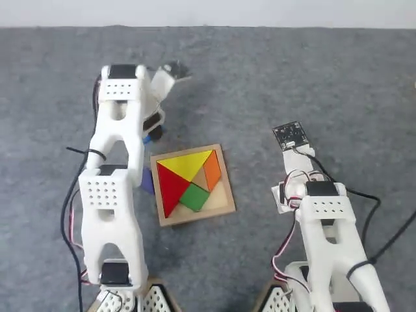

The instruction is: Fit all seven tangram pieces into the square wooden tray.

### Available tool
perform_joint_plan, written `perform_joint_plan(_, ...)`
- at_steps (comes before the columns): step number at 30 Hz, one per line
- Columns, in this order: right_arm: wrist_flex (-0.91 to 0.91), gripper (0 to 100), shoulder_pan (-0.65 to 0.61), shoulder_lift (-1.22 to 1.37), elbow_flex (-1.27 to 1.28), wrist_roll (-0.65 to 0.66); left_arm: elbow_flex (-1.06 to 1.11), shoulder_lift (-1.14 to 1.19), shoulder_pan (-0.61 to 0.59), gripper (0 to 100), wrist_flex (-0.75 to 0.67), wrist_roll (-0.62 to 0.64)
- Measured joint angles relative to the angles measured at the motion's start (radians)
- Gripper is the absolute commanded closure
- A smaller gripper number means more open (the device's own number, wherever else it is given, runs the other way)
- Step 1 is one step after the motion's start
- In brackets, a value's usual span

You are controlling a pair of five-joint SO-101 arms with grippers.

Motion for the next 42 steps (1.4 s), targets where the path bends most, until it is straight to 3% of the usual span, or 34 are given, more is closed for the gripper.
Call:
perform_joint_plan(5, 0.0, 94.3, 0.0, 0.0, 0.0, 0.0, 0.086, -0.195, 0.06, 95, 0.006, 0.02)
perform_joint_plan(10, 0.0, 94.3, 0.005, 0.0, 0.0, 0.0, 0.529, -0.552, 0.189, 95, 0.006, 0.031)
perform_joint_plan(15, 0.0, 94.2, 0.006, 0.0, 0.0, 0.002, 1.135, -0.924, 0.27, 95, -0.241, 0.035)
perform_joint_plan(19, 0.0, 94.2, 0.006, 0.0, 0.0, 0.002, 1.465, -0.996, 0.293, 95, -0.399, 0.031)
perform_joint_plan(23, 0.0, 94.3, 0.006, 0.0, 0.0, 0.002, 1.562, -1.013, 0.296, 94, -0.436, 0.015)
perform_joint_plan(28, 0.0, 94.3, 0.006, 0.0, 0.0, 0.002, 1.582, -1.023, 0.296, 84, -0.456, -0.006)
perform_joint_plan(42, 0.0, 94.3, 0.006, 0.0, 0.0, 0.002, 1.568, -1.026, 0.319, 85, -0.488, -0.008)
